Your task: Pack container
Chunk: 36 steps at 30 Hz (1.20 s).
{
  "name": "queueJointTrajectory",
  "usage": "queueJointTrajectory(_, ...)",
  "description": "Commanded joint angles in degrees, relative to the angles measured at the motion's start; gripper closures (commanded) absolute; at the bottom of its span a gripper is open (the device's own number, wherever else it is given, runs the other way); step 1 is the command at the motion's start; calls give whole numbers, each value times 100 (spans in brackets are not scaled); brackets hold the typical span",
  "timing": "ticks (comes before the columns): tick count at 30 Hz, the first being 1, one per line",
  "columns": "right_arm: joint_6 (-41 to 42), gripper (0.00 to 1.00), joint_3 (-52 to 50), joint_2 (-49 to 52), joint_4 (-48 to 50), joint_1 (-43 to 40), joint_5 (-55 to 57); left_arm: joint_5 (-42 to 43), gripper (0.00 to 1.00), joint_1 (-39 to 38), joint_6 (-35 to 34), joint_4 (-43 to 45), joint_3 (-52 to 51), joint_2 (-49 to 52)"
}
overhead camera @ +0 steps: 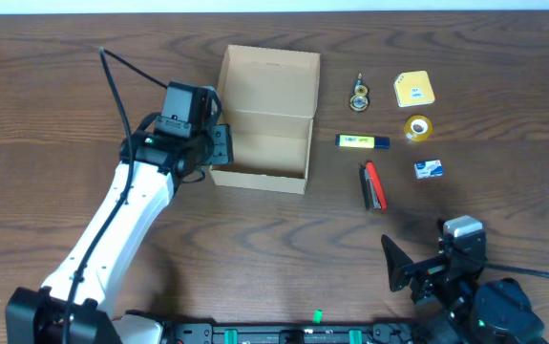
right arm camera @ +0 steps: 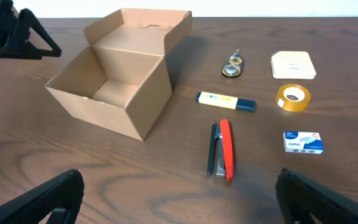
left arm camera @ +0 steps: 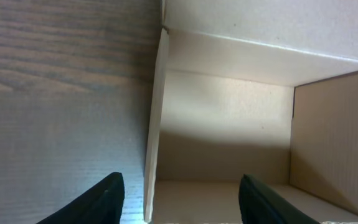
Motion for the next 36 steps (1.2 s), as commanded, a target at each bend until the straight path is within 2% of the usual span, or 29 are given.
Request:
queueJointTrajectory(1,-46,1,70,17,-13,59,24,-39,37,37,81,-70,39,17)
queueJointTrajectory(7,-46,1,70,17,-13,59,22,22,30,44,79,-33,39,284)
queueJointTrajectory(15,-46,1,70,17,-13,59,22,74,31,46,76,59,39,643)
queueJointTrajectory(21,-46,1,70,17,-13,59,24,522,38,46,26,136,39,914)
queueJointTrajectory(33,-46,1,70,17,-13,59,22,761,38,44,-291,136,39,946)
queueJointTrajectory(36,-46,1,70,17,-13,59,22,756,34,46,-286,146,39,946)
